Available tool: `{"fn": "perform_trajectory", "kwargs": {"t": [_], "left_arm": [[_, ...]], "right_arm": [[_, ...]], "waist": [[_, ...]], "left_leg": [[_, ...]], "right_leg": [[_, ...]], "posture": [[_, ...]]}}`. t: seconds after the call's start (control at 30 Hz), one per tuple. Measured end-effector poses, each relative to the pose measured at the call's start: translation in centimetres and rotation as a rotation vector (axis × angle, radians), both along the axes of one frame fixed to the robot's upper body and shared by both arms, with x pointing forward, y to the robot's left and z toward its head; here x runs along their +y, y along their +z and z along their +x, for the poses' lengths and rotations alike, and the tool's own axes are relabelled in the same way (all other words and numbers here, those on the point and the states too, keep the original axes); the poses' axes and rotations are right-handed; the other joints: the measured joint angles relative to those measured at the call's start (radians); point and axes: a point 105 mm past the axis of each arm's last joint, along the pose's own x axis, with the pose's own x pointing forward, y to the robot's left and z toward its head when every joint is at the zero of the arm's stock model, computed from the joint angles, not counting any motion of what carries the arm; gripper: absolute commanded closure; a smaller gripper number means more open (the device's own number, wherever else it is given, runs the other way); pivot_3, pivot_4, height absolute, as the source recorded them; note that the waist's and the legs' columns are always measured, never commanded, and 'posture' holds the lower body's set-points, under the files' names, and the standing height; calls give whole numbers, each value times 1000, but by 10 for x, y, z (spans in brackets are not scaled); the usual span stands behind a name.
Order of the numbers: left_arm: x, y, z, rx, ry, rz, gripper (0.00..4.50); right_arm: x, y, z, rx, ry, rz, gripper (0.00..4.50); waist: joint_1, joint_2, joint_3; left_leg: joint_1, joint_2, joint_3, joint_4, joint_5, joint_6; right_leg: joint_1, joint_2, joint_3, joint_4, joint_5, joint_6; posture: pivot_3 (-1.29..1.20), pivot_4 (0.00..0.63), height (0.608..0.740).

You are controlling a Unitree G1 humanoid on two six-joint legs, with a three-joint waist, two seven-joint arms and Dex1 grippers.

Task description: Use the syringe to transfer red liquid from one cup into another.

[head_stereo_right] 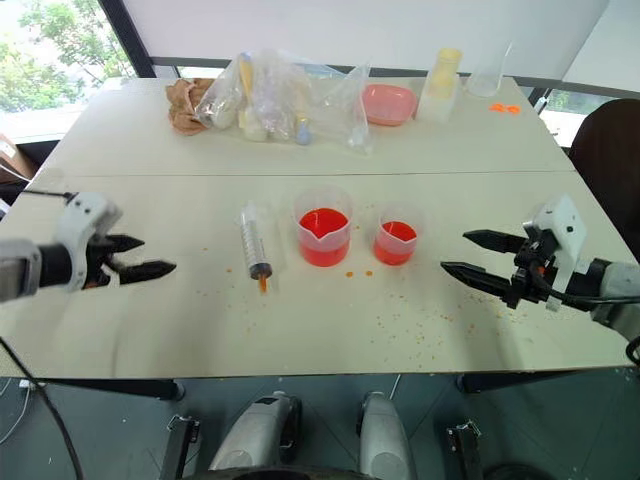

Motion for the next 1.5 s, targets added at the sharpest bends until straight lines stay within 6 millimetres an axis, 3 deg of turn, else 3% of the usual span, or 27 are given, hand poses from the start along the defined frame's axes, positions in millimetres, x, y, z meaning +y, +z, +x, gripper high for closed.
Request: {"fn": "perform_trajectory", "kwargs": {"t": [0.17, 0.23, 0.3, 0.47, 0.63, 0.83, 0.97, 1.23, 1.5], "left_arm": [[-30, 40, 37, 82, 78, -184, 32], [-37, 39, 57, 159, 142, -258, 32], [-47, 24, 70, 255, 190, -273, 32], [-75, -11, 82, 429, 255, -245, 32], [-98, -14, 90, 492, 303, -249, 32], [-125, -33, 91, 550, 315, -226, 32], [-131, -42, 90, 551, 334, -189, 32], [-128, -51, 91, 522, 367, -176, 2885], [-126, -49, 94, 490, 402, -220, 3058]], "right_arm": [[40, 44, -2, -182, 181, -58, 951], [62, 62, -6, -252, 274, 30, 951], [78, 70, -10, -290, 346, 70, 951], [98, 64, -17, -294, 436, 62, 951], [106, 53, -23, -283, 465, 27, 951], [112, 29, -26, -208, 467, 41, 951], [110, 27, -24, -209, 447, 24, 951], [108, 18, -31, -188, 457, -85, 951], [104, 11, -30, -169, 455, -161, 951]], "waist": [[-2, -1, 0], [-7, -2, 0], [-9, -2, 0], [-3, -3, 1], [1, -3, 1], [-1, -4, 0], [-1, -4, 0], [2, -3, 0], [1, -4, 0]], "left_leg": [[1, -2, -1, 1, 0, 0], [2, -2, -2, 2, 0, -1], [2, -2, -2, 1, 0, -1], [0, -3, -2, 2, 1, -2], [0, -4, -2, 2, 1, -2], [0, -5, -2, 2, 2, -4], [1, -5, -2, 2, 2, -4], [1, -5, -3, 2, 3, -5], [1, -5, -3, 6, 3, -5]], "right_leg": [[1, 0, 0, 5, 1, 3], [0, 0, 0, 8, 1, 4], [-1, -2, 1, 11, 0, 5], [-3, -2, 1, 11, 0, 5], [-3, -2, 1, 11, 0, 5], [-3, -3, 1, 13, 0, 5], [-3, -2, 1, 13, 0, 5], [-3, -3, 1, 13, 0, 5], [-2, -2, 1, 14, 0, 5]], "posture": [[0, 150, 740], [0, 150, 740], [0, 150, 740], [0, 150, 740], [0, 150, 740], [0, 150, 740], [0, 150, 740], [0, 150, 740], [0, 150, 740]]}}
